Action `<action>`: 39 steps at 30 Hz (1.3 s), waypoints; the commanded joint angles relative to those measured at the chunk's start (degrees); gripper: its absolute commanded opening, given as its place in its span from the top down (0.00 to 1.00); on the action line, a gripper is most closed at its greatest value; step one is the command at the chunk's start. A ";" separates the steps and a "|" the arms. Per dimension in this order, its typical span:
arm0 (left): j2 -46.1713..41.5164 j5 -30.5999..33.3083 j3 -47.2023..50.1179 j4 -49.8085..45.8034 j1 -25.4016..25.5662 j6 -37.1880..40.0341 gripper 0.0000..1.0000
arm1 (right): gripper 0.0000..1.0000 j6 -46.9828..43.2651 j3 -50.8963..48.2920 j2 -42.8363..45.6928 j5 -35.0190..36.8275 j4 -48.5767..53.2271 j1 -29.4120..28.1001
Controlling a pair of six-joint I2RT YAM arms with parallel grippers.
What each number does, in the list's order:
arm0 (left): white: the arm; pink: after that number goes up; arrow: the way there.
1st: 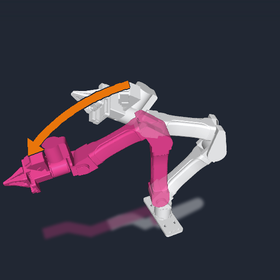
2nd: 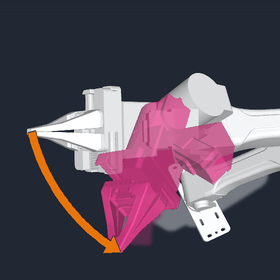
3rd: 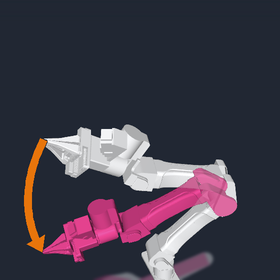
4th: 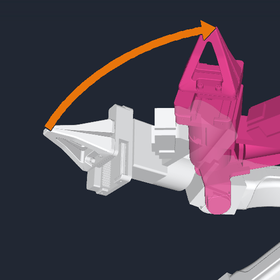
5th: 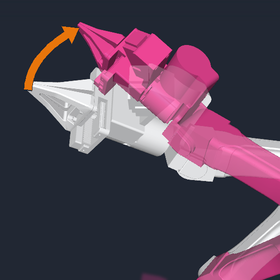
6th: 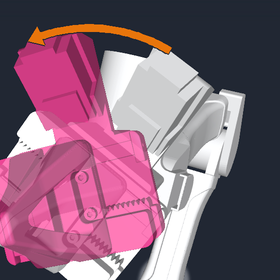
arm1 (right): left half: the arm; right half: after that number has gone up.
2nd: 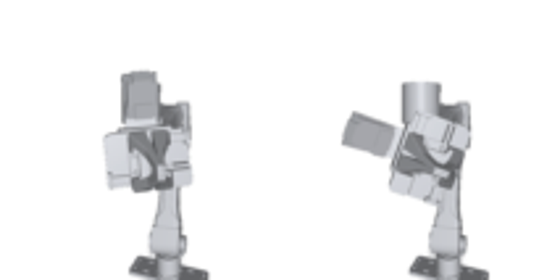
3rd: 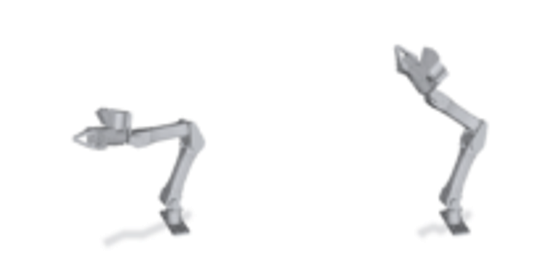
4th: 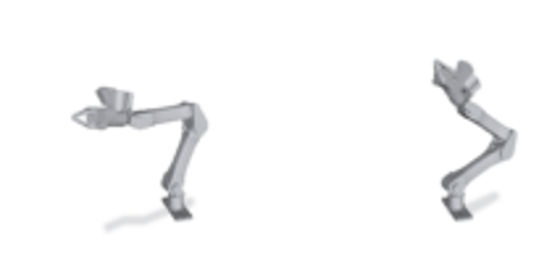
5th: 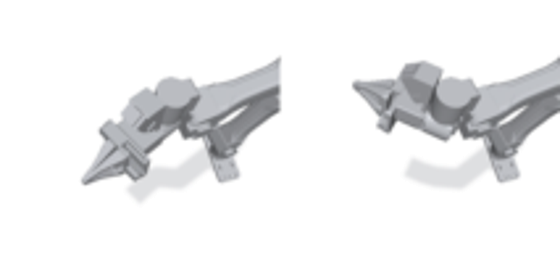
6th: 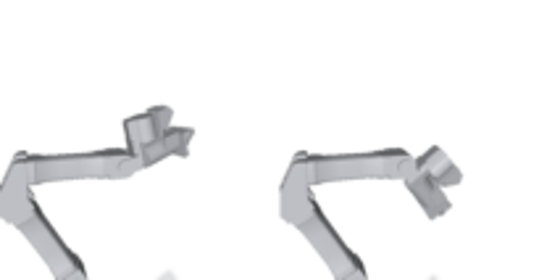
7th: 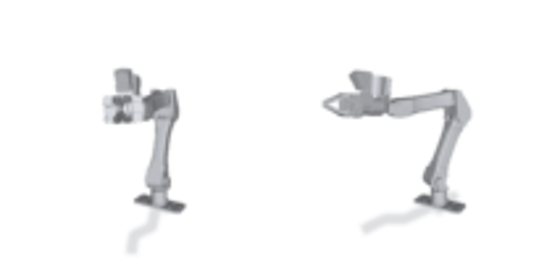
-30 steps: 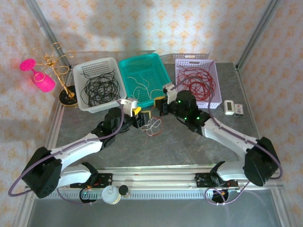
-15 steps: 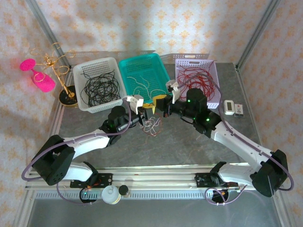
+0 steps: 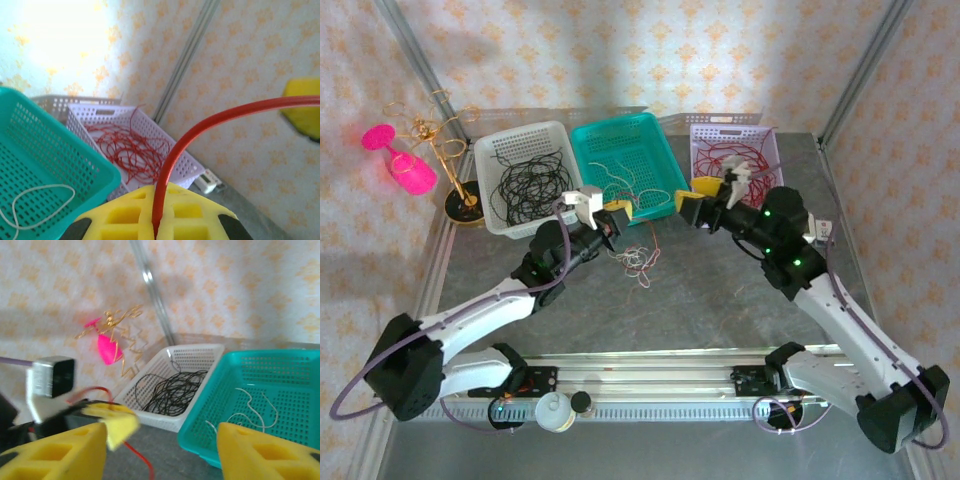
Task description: Untangle the cables
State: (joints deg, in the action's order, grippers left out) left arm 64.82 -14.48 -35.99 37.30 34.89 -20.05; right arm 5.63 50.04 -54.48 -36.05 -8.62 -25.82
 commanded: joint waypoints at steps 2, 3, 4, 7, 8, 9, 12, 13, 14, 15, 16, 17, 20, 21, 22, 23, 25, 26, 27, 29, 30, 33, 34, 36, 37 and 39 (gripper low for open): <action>-6.14 1.88 -5.24 -8.35 1.21 -0.21 1.00 | 0.31 6.42 -7.78 1.59 -3.24 -10.69 1.63; -7.34 1.38 -6.44 -9.96 1.47 -0.01 1.00 | 0.29 9.11 -9.38 1.02 -3.11 -13.49 1.65; -8.22 0.77 -7.72 -11.43 1.66 0.27 1.00 | 0.28 11.66 -10.51 -0.10 -4.24 -15.70 1.62; -10.17 -0.44 -11.37 -15.17 2.01 0.84 1.00 | 0.33 14.75 -12.24 -4.88 -13.08 -21.30 1.50; -10.46 -0.61 -12.38 -16.14 2.02 0.81 1.00 | 0.35 14.12 -12.89 -5.83 -15.10 -22.78 1.36; -10.75 -0.77 -13.54 -17.19 2.02 0.91 1.00 | 0.36 11.90 -14.27 -6.13 -15.97 -24.38 0.97; -11.02 -1.77 -16.74 -19.89 1.99 1.38 1.00 | 0.36 0.27 -19.24 -5.90 -15.55 -30.52 -1.00; -10.90 -2.12 -17.69 -20.65 2.02 1.49 1.00 | 0.36 -4.51 -20.97 -5.77 -16.08 -33.18 -2.04; -10.84 -2.34 -18.45 -21.33 2.06 1.63 1.00 | 0.34 -8.37 -22.02 -5.77 -16.66 -34.61 -2.73; -10.68 -2.72 -19.25 -22.00 2.02 1.73 1.00 | 0.34 -13.20 -23.02 -6.03 -16.97 -35.79 -3.59; -10.49 -2.84 -19.72 -22.45 2.02 1.89 1.00 | 0.33 -17.33 -23.47 -6.47 -16.99 -36.18 -4.44; -10.35 -2.89 -20.36 -22.97 2.03 2.03 1.00 | 0.33 -22.24 -23.59 -7.29 -18.01 -35.87 -5.27; -9.89 -2.97 -21.55 -24.23 2.04 2.29 1.00 | 0.33 -33.15 -23.17 -9.09 -21.27 -34.84 -8.04; -9.80 -2.98 -21.79 -24.50 2.03 2.38 1.00 | 0.33 -35.03 -22.85 -9.55 -21.07 -35.13 -9.30; -9.63 -2.93 -21.94 -24.68 2.02 2.39 1.00 | 0.32 -36.72 -22.60 -9.99 -20.45 -35.23 -10.37; -9.40 -2.99 -22.16 -24.88 2.10 2.39 1.00 | 0.32 -38.92 -22.17 -10.68 -19.44 -35.17 -11.78; -9.19 -3.23 -22.36 -24.84 2.03 2.31 1.00 | 0.32 -42.39 -20.88 -12.74 -17.04 -35.22 -14.12; -9.15 -3.19 -22.30 -24.75 2.02 2.24 1.00 | 0.32 -44.06 -20.04 -14.38 -15.90 -35.07 -15.11; -9.03 -3.10 -22.52 -24.74 1.98 2.20 1.00 | 0.32 -45.34 -18.95 -16.05 -15.01 -34.91 -15.91; -8.92 -3.19 -22.77 -24.90 1.99 2.04 1.00 | 0.33 -47.55 -17.05 -18.90 -14.04 -34.97 -17.15; -8.92 -3.21 -22.96 -25.01 2.01 2.01 1.00 | 0.33 -48.27 -15.91 -20.61 -13.41 -35.26 -17.78; -8.92 -2.78 -23.76 -25.60 2.10 2.21 1.00 | 0.36 -48.95 -12.93 -25.41 -12.90 -36.26 -19.17; -8.96 -2.43 -24.11 -25.73 2.09 2.22 1.00 | 0.38 -48.95 -12.29 -27.09 -13.00 -36.78 -19.57; -9.09 -1.77 -25.08 -25.39 2.04 2.30 1.00 | 0.42 -46.93 -12.07 -30.26 -13.29 -39.89 -19.88; -9.18 -1.34 -25.73 -24.94 2.05 2.31 1.00 | 0.44 -45.38 -12.72 -31.99 -13.14 -42.65 -19.84; -9.18 -1.04 -27.18 -24.04 2.06 2.56 1.00 | 0.48 -42.19 -14.18 -34.63 -13.21 -47.77 -19.69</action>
State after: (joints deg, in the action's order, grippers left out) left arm 56.14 -16.01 -59.72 11.18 36.75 -18.92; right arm -39.35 36.73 -86.52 -49.87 -47.09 -45.50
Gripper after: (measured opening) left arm 0.044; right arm 0.529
